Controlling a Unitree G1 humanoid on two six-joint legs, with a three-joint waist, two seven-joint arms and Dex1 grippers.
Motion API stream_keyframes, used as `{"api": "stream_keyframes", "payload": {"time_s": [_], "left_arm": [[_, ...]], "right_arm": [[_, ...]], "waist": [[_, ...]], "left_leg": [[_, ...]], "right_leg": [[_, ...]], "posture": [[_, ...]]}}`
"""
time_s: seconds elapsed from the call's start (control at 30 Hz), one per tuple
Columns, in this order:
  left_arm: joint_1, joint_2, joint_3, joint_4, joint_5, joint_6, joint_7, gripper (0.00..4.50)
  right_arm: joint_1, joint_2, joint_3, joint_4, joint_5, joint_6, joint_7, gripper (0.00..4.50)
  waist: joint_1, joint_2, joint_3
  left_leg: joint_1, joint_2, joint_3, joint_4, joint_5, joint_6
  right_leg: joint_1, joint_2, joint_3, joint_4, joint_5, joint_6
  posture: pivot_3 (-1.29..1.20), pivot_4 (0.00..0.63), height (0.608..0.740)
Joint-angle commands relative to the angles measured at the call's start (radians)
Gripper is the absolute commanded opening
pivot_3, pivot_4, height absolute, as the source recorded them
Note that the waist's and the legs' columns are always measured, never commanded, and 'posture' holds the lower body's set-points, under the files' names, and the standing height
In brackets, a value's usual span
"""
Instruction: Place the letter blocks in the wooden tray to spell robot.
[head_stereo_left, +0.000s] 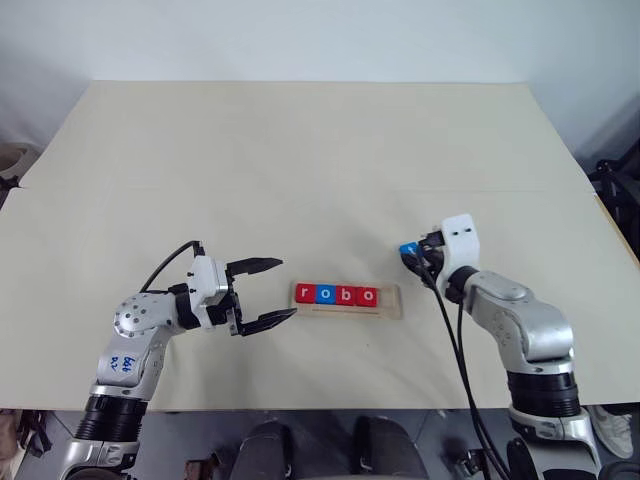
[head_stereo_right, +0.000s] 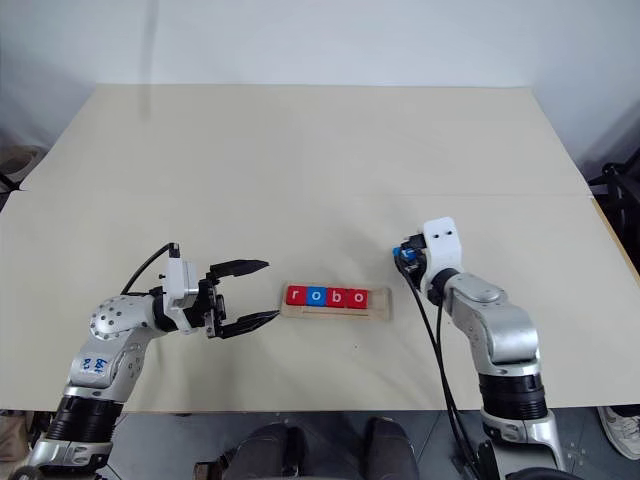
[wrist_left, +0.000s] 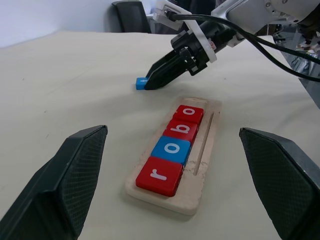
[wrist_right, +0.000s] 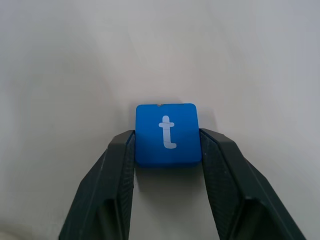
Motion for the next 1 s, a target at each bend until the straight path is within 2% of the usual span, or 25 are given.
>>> {"api": "stream_keyframes", "payload": {"time_s": [0.03,0.17,0.27,0.37,0.5,0.57,0.67,0.8,0.9,1.0], "left_arm": [[-0.027,-0.009,-0.009,0.019,-0.001,-0.01,-0.019,4.5],[-0.055,-0.021,-0.02,0.052,-0.001,-0.013,-0.038,4.5],[-0.078,-0.029,-0.033,0.08,0.0,-0.014,-0.061,4.5],[-0.092,-0.032,-0.035,0.098,0.002,-0.017,-0.071,4.5],[-0.103,-0.032,-0.031,0.111,0.004,-0.02,-0.079,4.5],[-0.102,-0.03,-0.027,0.109,0.006,-0.022,-0.078,4.5],[-0.089,-0.025,-0.018,0.095,0.006,-0.022,-0.07,4.5],[-0.064,-0.02,-0.006,0.07,0.005,-0.019,-0.056,4.5],[-0.055,-0.019,0.0,0.061,0.006,-0.02,-0.048,4.5],[-0.046,-0.016,0.006,0.051,0.007,-0.024,-0.037,4.5]], "right_arm": [[0.058,-0.042,-0.082,-0.141,0.036,0.071,0.005,1.94],[0.156,-0.041,-0.143,-0.28,0.079,0.168,-0.004,1.94],[0.25,0.002,-0.161,-0.387,0.113,0.235,-0.02,1.94],[0.283,0.04,-0.164,-0.428,0.127,0.258,-0.035,1.94],[0.292,0.037,-0.161,-0.442,0.183,0.281,0.017,2.79],[0.291,-0.012,-0.16,-0.428,0.203,0.272,0.066,3.41],[0.285,-0.147,-0.167,-0.353,0.211,0.195,0.189,4.45],[0.292,-0.352,-0.146,-0.195,0.18,-0.037,0.43,4.48],[0.28,-0.442,-0.114,-0.069,0.151,-0.213,0.578,4.48],[0.233,-0.51,-0.042,0.089,0.083,-0.469,0.767,4.48]], "waist": [[0.002,0.0,0.0],[0.001,0.0,0.0],[0.001,0.0,0.0],[-0.002,0.0,0.0],[-0.001,0.0,0.0],[-0.001,0.0,0.0],[0.002,0.0,0.0],[0.001,0.0,0.0],[0.001,-0.001,0.0],[0.0,-0.001,0.0]], "left_leg": [[0.0,0.0,0.0,0.0,0.0,0.0],[0.0,0.0,0.0,-0.001,0.0,0.0],[0.0,0.0,0.0,-0.001,0.0,0.0],[0.0,0.0,0.0,-0.001,0.0,0.0],[0.001,0.0,-0.001,-0.001,0.0,0.0],[0.0,0.0,-0.001,-0.001,0.0,0.0],[0.0,0.0,-0.001,-0.001,-0.001,0.001],[0.001,-0.001,-0.001,-0.001,-0.001,0.002],[0.001,0.0,0.0,-0.001,-0.001,0.002],[0.002,0.0,0.0,0.0,-0.001,0.002]], "right_leg": [[0.0,0.0,0.0,0.0,0.0,0.0],[0.0,0.001,0.0,0.0,0.0,0.0],[0.0,0.001,0.0,0.0,0.0,0.0],[0.0,0.001,0.001,0.0,0.0,0.0],[0.0,0.001,0.001,0.0,0.0,0.0],[0.0,0.001,0.001,0.0,0.0,0.0],[0.0,0.0,0.001,-0.001,0.0,0.0],[0.0,0.0,0.001,-0.001,0.0,0.0],[0.001,0.001,0.001,-0.001,0.0,0.0],[0.001,0.001,0.001,-0.001,0.0,0.0]], "posture": [[0.0,0.15,0.74],[0.0,0.15,0.74],[0.0,0.15,0.74],[0.0,0.15,0.74],[0.0,0.15,0.74],[0.0,0.15,0.74],[0.0,0.15,0.74],[0.0,0.15,0.74],[0.0,0.15,0.74],[0.0,0.15,0.74]]}}
